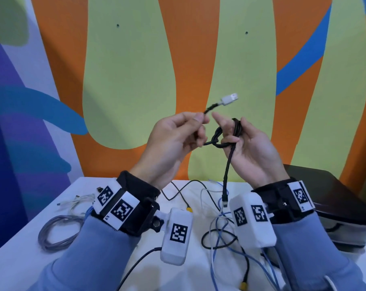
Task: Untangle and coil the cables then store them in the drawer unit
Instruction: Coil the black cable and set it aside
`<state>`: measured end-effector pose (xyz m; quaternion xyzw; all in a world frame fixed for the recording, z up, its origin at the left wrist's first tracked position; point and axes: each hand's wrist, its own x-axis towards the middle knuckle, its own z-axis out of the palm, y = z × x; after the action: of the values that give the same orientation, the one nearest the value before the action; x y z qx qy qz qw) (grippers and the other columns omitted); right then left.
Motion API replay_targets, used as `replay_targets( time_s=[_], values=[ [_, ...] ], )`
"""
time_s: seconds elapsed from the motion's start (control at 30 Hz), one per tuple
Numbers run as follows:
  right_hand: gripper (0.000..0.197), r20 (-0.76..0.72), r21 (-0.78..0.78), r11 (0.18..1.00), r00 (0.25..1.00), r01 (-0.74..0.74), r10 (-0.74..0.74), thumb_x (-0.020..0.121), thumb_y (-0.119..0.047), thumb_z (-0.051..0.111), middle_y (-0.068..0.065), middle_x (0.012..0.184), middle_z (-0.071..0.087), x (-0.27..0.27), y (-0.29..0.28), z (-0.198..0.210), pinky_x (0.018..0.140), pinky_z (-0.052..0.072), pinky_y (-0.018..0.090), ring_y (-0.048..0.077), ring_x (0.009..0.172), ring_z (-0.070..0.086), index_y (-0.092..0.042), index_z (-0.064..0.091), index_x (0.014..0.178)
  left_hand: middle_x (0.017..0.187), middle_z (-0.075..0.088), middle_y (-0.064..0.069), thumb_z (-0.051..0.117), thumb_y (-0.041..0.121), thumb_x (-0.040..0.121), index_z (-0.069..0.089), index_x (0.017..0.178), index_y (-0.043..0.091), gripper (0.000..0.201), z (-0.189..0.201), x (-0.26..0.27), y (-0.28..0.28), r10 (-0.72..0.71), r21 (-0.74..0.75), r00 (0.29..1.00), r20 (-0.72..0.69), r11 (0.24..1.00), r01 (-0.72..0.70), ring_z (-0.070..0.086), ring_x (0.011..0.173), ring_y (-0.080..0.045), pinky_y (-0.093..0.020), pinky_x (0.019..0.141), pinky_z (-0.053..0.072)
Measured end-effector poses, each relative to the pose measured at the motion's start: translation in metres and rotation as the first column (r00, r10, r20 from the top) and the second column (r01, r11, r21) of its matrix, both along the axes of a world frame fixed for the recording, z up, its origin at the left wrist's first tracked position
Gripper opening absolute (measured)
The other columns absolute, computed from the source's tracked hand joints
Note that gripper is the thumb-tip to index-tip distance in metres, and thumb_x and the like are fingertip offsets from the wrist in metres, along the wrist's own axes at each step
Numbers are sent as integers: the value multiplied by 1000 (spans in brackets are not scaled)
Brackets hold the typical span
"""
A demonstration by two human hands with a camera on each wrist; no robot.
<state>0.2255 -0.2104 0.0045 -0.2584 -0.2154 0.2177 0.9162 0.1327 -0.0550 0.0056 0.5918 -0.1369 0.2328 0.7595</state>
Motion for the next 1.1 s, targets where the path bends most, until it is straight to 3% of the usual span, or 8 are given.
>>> replay_targets(
  time_s=[0.1, 0.2, 0.37, 0.43, 0.6, 0.9, 1.0, 1.1],
  values=[
    [35, 113, -130, 981, 985, 144, -130, 112, -25, 40, 17, 99, 73, -7, 10, 0, 71, 52, 25, 18, 79, 71, 3, 56, 122, 90, 73, -19, 63, 5, 104, 73, 103, -7, 15, 2, -8, -12, -44, 301, 991, 126, 953, 4, 68, 78, -19, -30, 83, 59],
    [42, 166, -176, 965, 972, 193, -164, 110, -25, 47, 17, 125, 69, -10, 15, -3, 98, 57, 35, 25, 115, 68, 4, 57, 139, 115, 69, -14, 76, 9, 97, 82, 100, 6, 8, -2, -8, -19, 76, 481, 971, 226, 858, -179, 66, 113, -18, -26, 91, 57],
    [38, 217, -199, 971, 972, 130, -86, 108, -22, 50, 13, 125, 60, -19, 17, 1, 89, 61, 32, 24, 108, 67, 1, 61, 137, 127, 57, 5, 84, 23, 91, 86, 98, 30, 9, -11, 3, -14, 236, 480, 940, 246, 813, -329, 57, 126, -3, -37, 105, 54],
    [39, 252, -217, 969, 966, 118, -61, 107, -21, 51, 16, 125, 64, -23, 18, 3, 82, 60, 29, 25, 105, 70, 2, 60, 137, 121, 68, 5, 86, 22, 90, 87, 98, 26, 10, -12, 6, -15, 224, 448, 942, 250, 836, -318, 63, 122, -12, -48, 103, 55],
    [41, 403, -338, 934, 915, 116, 32, 111, -24, 46, 25, 127, 66, -34, 18, 2, 109, 45, 42, 42, 124, 63, 6, 57, 137, 88, 80, -3, 90, 3, 81, 61, 109, 9, 41, -10, 3, -9, 297, 314, 920, 255, 875, -369, 76, 77, -19, -31, 76, 60],
    [33, 400, -307, 944, 916, 123, 11, 110, -21, 46, 16, 102, 74, -48, 24, 2, 89, 56, 34, 29, 102, 74, 7, 64, 116, 79, 81, 6, 96, 15, 74, 62, 112, 16, 51, -4, -1, 8, 400, 526, 880, 256, 707, -474, 78, 72, -16, -39, 76, 65],
    [43, 378, -336, 938, 924, 88, 48, 111, -36, 43, 19, 113, 70, -46, 22, 5, 109, 50, 46, 36, 124, 65, -5, 64, 89, 79, 81, -3, 95, 6, 75, 70, 106, 8, 40, -3, -1, 16, 394, 418, 894, 212, 791, -447, 79, 71, -22, -35, 72, 64],
    [39, 376, -337, 889, 910, 311, -176, 109, -35, 48, 16, 104, 73, -40, 17, 9, 97, 58, 46, 30, 102, 73, 0, 65, 101, 85, 81, -15, 93, 2, 76, 74, 100, -1, 31, -1, -2, 21, 320, 249, 934, 158, 902, -352, 78, 74, -25, -33, 73, 63]
  ],
)
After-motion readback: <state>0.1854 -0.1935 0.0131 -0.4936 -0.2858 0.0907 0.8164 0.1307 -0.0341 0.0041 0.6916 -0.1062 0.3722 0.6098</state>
